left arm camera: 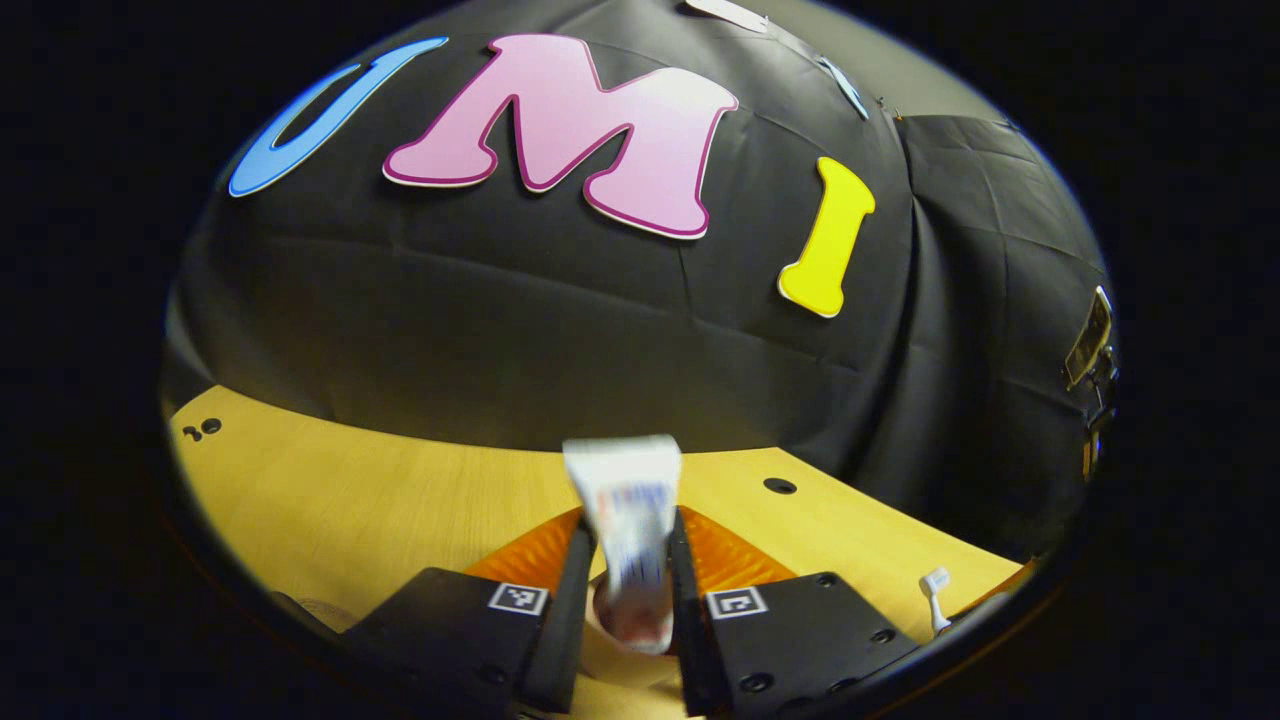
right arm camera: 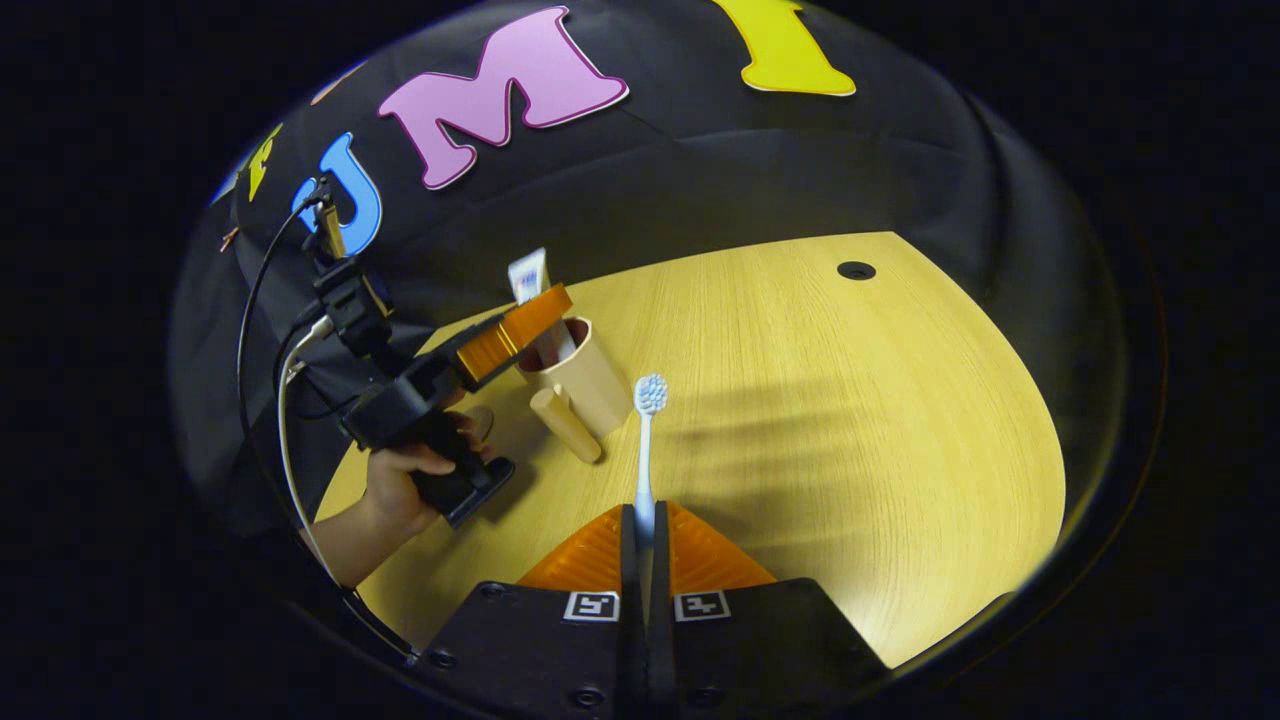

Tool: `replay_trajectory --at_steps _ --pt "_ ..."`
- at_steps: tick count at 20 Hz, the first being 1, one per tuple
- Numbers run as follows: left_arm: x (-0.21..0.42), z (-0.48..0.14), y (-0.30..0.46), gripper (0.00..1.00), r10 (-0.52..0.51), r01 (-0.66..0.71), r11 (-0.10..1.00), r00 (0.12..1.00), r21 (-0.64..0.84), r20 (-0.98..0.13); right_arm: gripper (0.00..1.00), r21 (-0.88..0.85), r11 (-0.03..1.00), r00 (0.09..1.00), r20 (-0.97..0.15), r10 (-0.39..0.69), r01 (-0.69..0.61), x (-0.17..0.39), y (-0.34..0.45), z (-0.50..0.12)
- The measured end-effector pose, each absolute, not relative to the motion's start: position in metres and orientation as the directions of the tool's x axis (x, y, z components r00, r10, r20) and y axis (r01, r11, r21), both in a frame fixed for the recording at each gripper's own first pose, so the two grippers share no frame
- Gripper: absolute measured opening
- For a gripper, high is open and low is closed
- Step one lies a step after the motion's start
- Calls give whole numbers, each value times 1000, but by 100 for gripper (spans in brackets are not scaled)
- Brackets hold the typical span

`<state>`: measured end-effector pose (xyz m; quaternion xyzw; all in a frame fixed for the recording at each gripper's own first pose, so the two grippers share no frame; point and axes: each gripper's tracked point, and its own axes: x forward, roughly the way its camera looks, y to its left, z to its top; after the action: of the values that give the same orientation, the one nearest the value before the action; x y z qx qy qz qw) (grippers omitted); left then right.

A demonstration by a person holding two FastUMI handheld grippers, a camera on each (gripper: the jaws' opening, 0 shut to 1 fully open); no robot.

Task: Put the toothbrush and toothpaste on the desktop into the cup, then pick up the cup and place it on the coaster on the desktop.

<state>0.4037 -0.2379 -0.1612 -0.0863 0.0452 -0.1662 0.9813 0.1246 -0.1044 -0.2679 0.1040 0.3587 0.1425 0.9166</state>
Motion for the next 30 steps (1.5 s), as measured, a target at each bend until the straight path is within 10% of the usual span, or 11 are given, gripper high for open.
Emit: replay_trajectory --at_steps 1,4,30 --pt "400 -160 -233 68 -329 313 932 942 -183 -63 5 299 936 707 -621 338 -185 132 -102 -266" --pt "387 -144 -214 97 -286 275 943 958 -188 -34 5 286 938 740 -584 334 -197 153 -101 -255" --pt "259 -128 -107 98 -86 72 971 995 -227 -51 5 230 908 920 -98 380 -350 312 -17 -153"
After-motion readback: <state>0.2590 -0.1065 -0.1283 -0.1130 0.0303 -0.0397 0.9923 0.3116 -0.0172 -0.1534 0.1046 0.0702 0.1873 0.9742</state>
